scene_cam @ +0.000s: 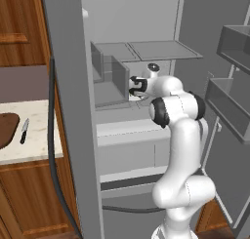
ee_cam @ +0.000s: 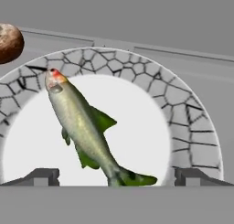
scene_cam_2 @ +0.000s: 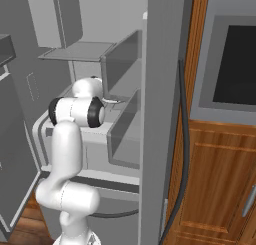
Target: Retrieve the fish from the fridge and place it on the cutting board.
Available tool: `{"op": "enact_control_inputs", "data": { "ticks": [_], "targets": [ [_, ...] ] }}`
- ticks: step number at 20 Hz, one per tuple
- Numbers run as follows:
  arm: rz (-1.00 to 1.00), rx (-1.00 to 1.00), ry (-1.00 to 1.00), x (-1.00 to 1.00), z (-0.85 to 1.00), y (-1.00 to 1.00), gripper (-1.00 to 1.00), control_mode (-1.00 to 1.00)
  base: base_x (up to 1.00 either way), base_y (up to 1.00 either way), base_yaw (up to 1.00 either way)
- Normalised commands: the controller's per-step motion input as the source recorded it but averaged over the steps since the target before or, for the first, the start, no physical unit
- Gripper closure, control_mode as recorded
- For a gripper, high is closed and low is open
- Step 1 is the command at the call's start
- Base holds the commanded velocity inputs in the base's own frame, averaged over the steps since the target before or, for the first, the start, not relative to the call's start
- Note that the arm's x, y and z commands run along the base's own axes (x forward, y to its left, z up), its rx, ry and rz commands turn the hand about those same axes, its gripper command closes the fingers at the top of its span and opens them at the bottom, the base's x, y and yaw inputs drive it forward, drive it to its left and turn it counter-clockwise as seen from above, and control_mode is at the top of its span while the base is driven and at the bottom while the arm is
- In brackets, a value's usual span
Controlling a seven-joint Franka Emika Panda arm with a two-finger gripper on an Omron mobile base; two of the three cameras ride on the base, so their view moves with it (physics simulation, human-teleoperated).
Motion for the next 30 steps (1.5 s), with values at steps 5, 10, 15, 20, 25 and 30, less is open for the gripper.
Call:
{"op": "enact_control_inputs", "data": {
  "ticks": [5, 10, 15, 20, 25, 30],
  "targets": [
    [0.03, -0.04, 0.03, 0.13, -0.15, 0.03, -1.00, -1.00, 0.00, 0.00, 0.00],
    [0.06, -0.01, 0.03, 0.03, -0.18, 0.05, -1.00, -1.00, 0.00, 0.00, 0.00],
    [0.04, 0.00, 0.03, 0.11, -0.09, 0.00, -1.00, -1.00, 0.00, 0.00, 0.00],
    [0.00, -0.01, 0.05, 0.16, -0.15, 0.00, -1.00, -1.00, 0.00, 0.00, 0.00],
    [0.01, -0.05, 0.09, 0.07, -0.43, 0.00, -1.00, -1.00, 0.00, 0.00, 0.00],
    [0.00, -0.04, 0.06, 0.02, -0.60, 0.00, -1.00, -1.00, 0.00, 0.00, 0.00]
  ]
}}
